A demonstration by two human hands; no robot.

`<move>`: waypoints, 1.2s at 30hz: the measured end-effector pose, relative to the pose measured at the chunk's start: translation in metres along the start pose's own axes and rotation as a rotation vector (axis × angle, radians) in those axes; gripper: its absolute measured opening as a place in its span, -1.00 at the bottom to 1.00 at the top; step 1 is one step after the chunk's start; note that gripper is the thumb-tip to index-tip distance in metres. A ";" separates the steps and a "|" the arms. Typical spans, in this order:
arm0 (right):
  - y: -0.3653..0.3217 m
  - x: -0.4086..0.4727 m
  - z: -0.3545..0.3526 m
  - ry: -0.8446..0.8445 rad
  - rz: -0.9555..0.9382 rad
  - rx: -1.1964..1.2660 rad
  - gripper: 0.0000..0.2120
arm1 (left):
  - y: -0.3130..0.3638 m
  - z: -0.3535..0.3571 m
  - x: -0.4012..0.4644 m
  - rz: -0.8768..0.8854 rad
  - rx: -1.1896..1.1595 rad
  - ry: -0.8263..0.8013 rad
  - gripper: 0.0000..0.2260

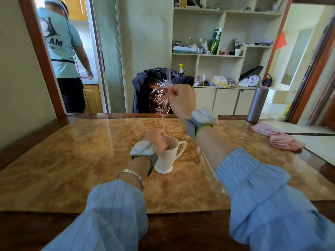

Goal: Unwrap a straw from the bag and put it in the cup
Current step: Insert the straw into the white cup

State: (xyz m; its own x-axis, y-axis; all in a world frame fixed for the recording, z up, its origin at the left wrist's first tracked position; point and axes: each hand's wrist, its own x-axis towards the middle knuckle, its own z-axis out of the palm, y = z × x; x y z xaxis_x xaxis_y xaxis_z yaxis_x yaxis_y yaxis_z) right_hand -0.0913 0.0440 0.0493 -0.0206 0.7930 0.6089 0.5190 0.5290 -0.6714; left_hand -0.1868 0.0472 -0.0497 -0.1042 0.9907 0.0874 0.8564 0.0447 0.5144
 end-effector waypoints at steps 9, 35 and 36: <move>0.010 -0.008 -0.010 -0.042 0.048 -0.088 -0.69 | 0.006 -0.005 -0.010 -0.012 -0.030 0.092 -0.61; 0.027 -0.080 -0.082 -0.084 0.165 -0.194 -0.71 | 0.080 -0.045 -0.085 0.036 -0.620 0.428 -0.69; 0.029 -0.084 -0.087 -0.087 0.170 -0.203 -0.72 | 0.087 -0.046 -0.089 0.046 -0.700 0.392 -0.70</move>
State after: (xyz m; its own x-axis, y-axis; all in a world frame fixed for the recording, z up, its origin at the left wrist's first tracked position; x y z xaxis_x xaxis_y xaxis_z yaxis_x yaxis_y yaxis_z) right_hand -0.0005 -0.0335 0.0160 0.0128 0.8928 0.4503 0.6819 0.3216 -0.6570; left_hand -0.1261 -0.0431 0.0265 -0.3578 0.8664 0.3483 0.3615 -0.2153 0.9072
